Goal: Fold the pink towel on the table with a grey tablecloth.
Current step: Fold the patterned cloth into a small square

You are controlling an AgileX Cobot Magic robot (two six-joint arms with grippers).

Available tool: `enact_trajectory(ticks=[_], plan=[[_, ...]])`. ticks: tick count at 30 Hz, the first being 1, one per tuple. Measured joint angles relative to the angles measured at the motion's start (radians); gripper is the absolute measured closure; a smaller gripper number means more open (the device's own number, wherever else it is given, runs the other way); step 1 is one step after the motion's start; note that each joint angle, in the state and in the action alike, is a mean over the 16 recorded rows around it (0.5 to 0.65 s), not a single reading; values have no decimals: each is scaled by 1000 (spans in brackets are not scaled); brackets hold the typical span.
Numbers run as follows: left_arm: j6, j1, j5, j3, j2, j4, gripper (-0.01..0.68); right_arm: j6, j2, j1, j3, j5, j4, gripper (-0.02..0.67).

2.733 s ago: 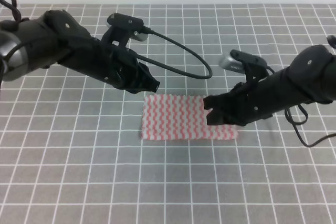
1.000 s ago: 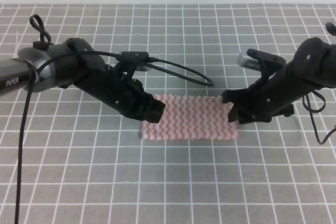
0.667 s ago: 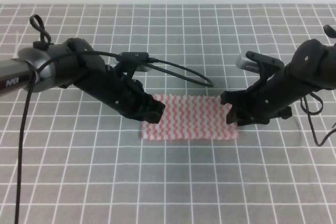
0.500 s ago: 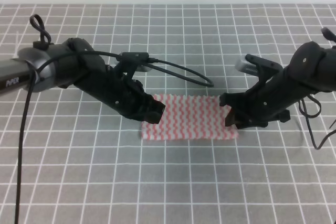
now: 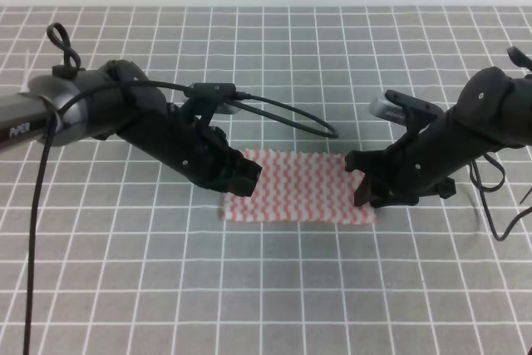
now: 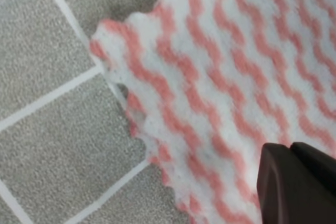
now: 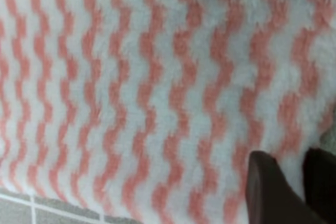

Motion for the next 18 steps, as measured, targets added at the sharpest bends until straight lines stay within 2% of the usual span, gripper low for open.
enact_trajectory(ticks=[18], plan=[[2,0,7,0,0,1,673,-18,1,0,-30,5,15,650]])
